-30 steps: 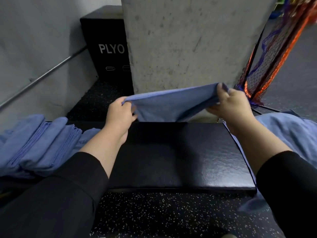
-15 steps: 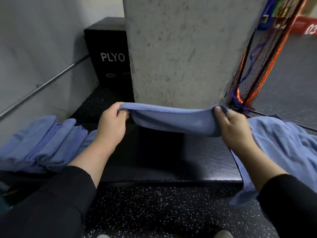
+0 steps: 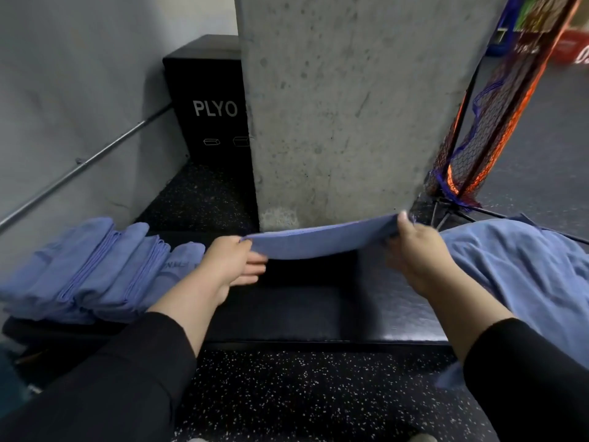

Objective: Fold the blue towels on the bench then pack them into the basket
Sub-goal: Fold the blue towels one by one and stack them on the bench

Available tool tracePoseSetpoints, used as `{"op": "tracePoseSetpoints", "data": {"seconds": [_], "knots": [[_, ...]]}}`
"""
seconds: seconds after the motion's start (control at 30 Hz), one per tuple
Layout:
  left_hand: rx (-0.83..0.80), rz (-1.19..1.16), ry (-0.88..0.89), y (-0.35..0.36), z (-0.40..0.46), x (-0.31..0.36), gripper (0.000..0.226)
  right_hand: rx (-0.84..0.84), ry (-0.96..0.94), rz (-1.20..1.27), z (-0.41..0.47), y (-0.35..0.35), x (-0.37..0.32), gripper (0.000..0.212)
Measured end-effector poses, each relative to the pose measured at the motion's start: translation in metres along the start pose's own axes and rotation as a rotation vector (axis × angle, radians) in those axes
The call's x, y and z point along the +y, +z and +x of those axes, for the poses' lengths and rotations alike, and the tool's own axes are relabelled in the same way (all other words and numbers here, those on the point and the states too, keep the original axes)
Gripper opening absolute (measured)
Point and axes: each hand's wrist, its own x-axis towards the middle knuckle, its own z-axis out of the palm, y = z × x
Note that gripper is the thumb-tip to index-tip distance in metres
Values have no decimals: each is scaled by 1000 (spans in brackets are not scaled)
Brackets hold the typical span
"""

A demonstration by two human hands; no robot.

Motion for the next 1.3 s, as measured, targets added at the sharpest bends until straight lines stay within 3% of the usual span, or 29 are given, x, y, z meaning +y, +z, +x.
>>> {"op": "tracePoseSetpoints", "data": {"seconds": [0.07,0.13,0.2,0.3,0.43,0.57,0.67,0.83,0.9,1.03,1.2,1.3], "knots": [[127,-164,240,8,7,18,27,118,-323,-144,8,4,-17,42],[207,-251,477,11,8,37,29,111,-468,-104,7,5,-33,43],[244,-253,566,9,8,43,29,85,-453,-118,12,3,-33,44],[258,-167,564,2,11,31,33,59,-386,-85,18,-7,-25,56],[281,-138,534,-2,13,25,34,-36,-335,258,17,-16,-24,46],[292,-144,578,2,11,27,34,-62,-291,374,10,-15,-23,29],[297,-127,609,1,9,27,34,-41,-262,428,9,-15,-24,31],[472,209,744,-5,7,24,23,40,-410,-91,11,-29,-12,54],[487,260,774,-11,6,20,20,7,-460,-202,6,-35,-9,46],[189,223,676,-17,4,3,30,-215,-466,-463,-4,-46,13,35],[-179,545,404,-19,-1,-46,32,-406,-286,-702,-21,-59,46,40],[-240,675,297,-27,-3,-63,35,-508,-144,-696,-26,-64,66,39]]}}
